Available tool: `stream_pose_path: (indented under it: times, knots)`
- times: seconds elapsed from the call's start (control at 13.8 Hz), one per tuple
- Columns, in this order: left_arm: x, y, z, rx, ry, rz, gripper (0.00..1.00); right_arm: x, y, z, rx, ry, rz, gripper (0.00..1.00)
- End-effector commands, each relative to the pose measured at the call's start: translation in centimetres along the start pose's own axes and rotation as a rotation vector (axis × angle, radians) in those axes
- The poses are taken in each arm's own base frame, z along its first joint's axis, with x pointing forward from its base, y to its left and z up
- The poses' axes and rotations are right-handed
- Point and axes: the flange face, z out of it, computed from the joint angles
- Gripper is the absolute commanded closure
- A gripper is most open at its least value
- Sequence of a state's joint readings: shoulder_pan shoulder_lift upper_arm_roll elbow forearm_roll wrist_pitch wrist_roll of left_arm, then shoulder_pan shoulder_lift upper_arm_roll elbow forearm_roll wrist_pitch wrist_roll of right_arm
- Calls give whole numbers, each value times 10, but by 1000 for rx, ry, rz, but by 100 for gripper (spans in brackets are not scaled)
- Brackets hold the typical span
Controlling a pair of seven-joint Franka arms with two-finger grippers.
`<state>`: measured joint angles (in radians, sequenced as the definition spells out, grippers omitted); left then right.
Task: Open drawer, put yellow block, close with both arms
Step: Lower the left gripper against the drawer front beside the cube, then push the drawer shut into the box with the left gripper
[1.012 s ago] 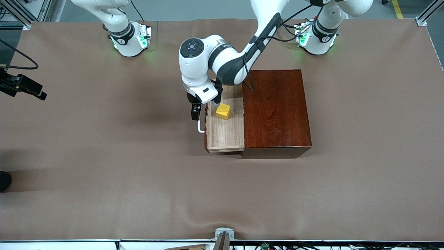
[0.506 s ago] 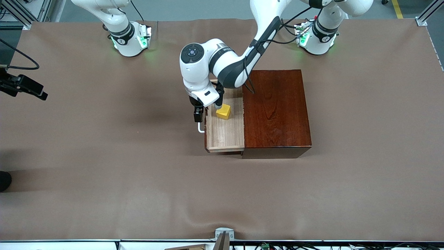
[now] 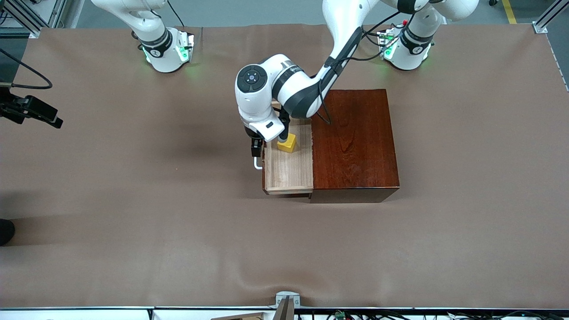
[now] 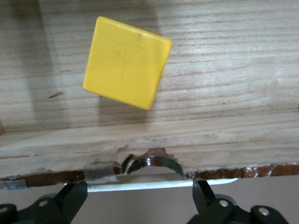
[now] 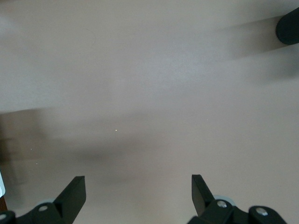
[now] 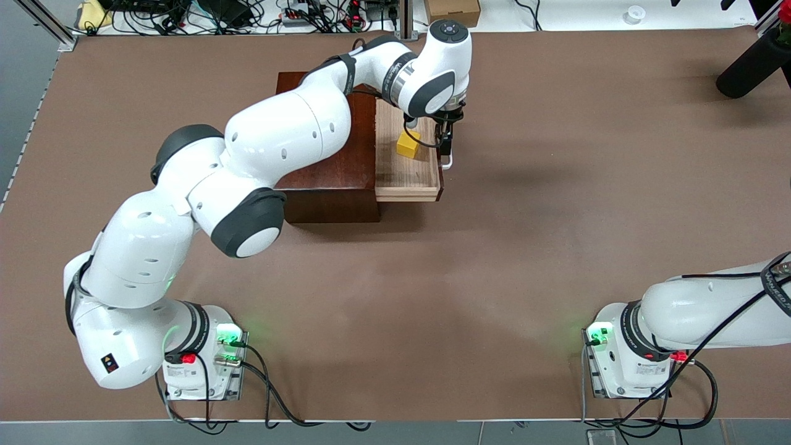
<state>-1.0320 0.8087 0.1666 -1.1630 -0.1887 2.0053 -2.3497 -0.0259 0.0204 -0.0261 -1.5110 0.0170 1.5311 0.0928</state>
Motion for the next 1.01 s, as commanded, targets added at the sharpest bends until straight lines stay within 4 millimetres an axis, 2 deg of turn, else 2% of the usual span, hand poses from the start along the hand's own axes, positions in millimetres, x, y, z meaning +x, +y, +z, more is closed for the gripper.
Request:
stream_pose_path:
  times: [0.0, 0.51, 0.79, 0.94]
  knots:
    - [29, 3, 8, 120, 109, 66, 0, -6, -1, -2, -3, 2, 4, 0]
    - [54, -4, -9, 209, 261, 107, 0, -5, 0, -3, -4, 4, 4, 0]
    - [63, -10, -5, 246, 329, 110, 0, -5, 0, -3, -4, 4, 4, 0]
    - [68, -12, 5, 272, 367, 108, 0, -5, 0, -2, -6, 2, 4, 0]
